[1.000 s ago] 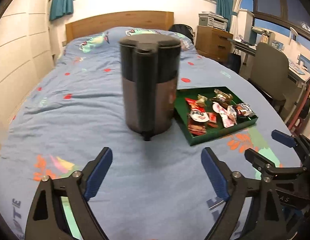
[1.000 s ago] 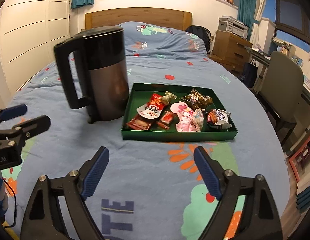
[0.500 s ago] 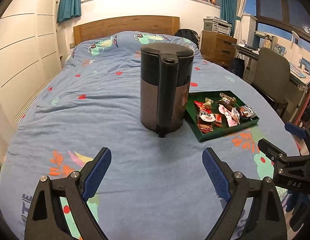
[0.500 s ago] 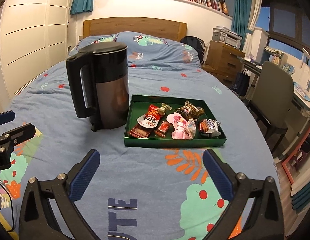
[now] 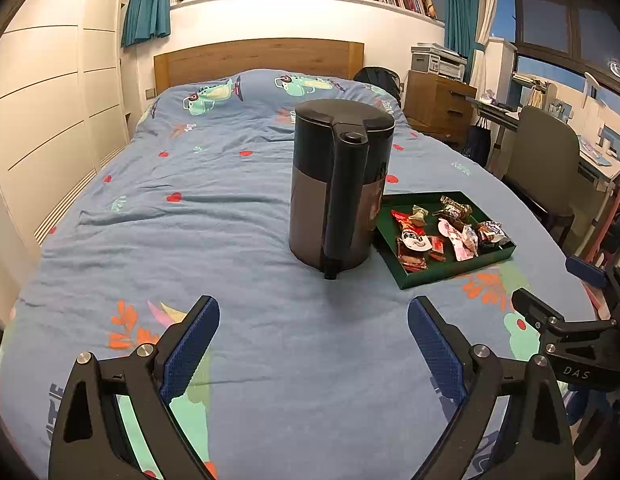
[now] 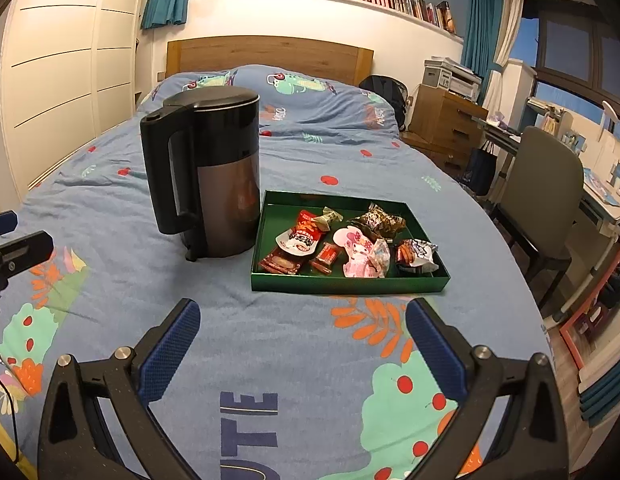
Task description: Organize snacks
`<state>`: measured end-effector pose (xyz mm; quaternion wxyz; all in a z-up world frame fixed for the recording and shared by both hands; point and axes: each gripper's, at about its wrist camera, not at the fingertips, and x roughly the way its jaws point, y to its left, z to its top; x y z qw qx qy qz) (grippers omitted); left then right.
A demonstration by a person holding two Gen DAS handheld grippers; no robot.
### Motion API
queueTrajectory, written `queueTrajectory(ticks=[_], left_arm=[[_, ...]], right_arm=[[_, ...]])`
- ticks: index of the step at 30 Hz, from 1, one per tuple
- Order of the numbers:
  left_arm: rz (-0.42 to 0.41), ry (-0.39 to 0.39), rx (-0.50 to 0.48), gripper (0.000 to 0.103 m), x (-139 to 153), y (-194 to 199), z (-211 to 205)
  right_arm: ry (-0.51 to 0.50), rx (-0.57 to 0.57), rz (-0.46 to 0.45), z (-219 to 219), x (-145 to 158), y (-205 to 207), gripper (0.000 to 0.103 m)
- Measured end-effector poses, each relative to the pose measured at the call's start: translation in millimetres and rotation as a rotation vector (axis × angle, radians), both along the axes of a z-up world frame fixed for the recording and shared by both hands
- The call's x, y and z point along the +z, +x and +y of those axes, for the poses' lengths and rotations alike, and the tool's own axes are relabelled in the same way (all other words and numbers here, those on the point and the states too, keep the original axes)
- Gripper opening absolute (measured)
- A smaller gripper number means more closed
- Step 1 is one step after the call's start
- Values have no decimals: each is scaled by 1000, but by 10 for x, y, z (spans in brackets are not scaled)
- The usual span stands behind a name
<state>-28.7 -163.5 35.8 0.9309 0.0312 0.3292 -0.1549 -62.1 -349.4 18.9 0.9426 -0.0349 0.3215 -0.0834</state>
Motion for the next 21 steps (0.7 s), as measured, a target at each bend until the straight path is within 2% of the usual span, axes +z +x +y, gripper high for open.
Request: queueTrajectory(ticks=[21], left_arm=[[15,11,-10,94,-40,-14,-9]], right_arm=[[4,-27,16,-126,-85,-1,103]])
